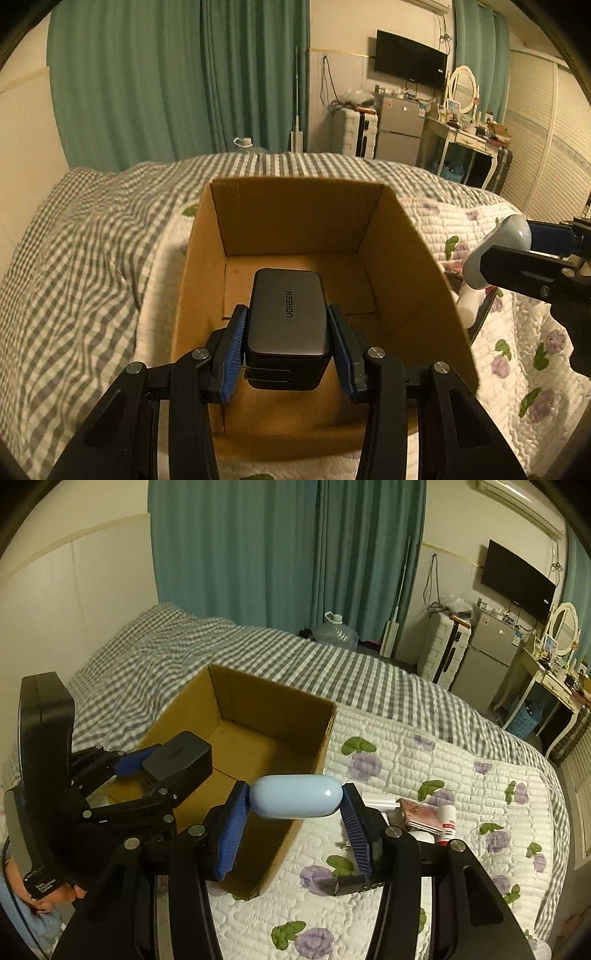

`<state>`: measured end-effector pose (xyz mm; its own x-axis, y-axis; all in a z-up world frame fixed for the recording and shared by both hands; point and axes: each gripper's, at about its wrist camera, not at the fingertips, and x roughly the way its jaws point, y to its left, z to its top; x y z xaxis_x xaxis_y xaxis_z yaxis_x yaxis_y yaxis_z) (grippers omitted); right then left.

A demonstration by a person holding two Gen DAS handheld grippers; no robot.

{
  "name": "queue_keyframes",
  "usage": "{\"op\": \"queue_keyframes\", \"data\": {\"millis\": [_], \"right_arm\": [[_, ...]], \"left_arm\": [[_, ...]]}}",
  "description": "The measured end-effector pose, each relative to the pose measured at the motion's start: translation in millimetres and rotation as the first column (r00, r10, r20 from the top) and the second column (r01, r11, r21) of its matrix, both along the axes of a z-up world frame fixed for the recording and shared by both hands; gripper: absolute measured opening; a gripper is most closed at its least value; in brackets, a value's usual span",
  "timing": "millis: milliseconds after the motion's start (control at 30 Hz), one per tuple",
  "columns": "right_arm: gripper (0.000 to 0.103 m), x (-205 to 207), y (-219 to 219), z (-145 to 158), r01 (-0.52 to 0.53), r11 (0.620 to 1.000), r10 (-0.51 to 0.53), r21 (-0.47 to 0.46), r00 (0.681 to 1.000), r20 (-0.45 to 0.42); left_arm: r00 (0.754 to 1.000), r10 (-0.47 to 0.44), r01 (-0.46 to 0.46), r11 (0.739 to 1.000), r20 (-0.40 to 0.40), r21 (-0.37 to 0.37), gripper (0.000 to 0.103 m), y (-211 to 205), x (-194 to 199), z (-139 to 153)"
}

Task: Organize rigid objects
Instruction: 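Carry the grey power bank into the box and open the left tool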

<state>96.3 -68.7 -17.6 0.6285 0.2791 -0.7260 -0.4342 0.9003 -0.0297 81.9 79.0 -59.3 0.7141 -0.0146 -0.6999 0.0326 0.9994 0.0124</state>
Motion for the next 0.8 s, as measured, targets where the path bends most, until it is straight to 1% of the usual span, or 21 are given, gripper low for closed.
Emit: {"op": "queue_keyframes", "data": {"millis": [133, 200, 233, 300, 333, 433, 567, 633, 800], "right_arm": [[0.05, 6, 5, -9, -0.009, 1.0, 0.009, -0.002, 1.0, -0.015], [0.05, 8, 8, -13, -0.015, 1.0, 0.015, -0.002, 1.0, -0.021], [0.05, 9, 9, -14, -0.016, 1.0, 0.016, -0.004, 1.0, -0.022], [0.05, 10, 11, -16, -0.014, 1.0, 0.014, -0.011, 1.0, -0.023], [0.05, 11, 11, -17, -0.014, 1.0, 0.013, -0.017, 1.0, -0.023], [0.05, 14, 12, -20, -0.006, 1.0, 0.005, -0.021, 1.0, -0.03], [0.051, 16, 15, -28, -0.007, 1.0, 0.006, -0.028, 0.999, -0.036], [0.051, 17, 17, -30, -0.018, 1.0, 0.018, -0.016, 0.999, -0.042], [0.052, 19, 22, -34, -0.022, 1.0, 0.022, 0.005, 0.999, -0.046]], "left_arm": [[1.0, -0.001, 0.001, 1.0, -0.023, -0.017, 0.045, 3, 4, -11], [1.0, -0.004, 0.004, 1.0, 0.006, -0.016, 0.047, 4, 2, -10], [1.0, -0.001, 0.001, 1.0, 0.02, -0.009, 0.055, 3, 0, -7], [0.999, 0.007, -0.007, 1.0, 0.042, 0.002, 0.062, 3, -4, -3], [0.999, 0.006, -0.006, 1.0, 0.053, 0.003, 0.063, 2, -6, -1], [0.998, 0.023, -0.023, 1.0, 0.051, 0.005, 0.063, 7, -7, 0], [0.997, 0.044, -0.042, 0.999, 0.071, -0.023, 0.063, 17, -12, 3], [0.996, 0.048, -0.045, 0.998, 0.079, -0.034, 0.063, 20, -13, 4], [0.994, 0.062, -0.061, 0.998, 0.086, -0.023, 0.063, 23, -14, 6]]}}
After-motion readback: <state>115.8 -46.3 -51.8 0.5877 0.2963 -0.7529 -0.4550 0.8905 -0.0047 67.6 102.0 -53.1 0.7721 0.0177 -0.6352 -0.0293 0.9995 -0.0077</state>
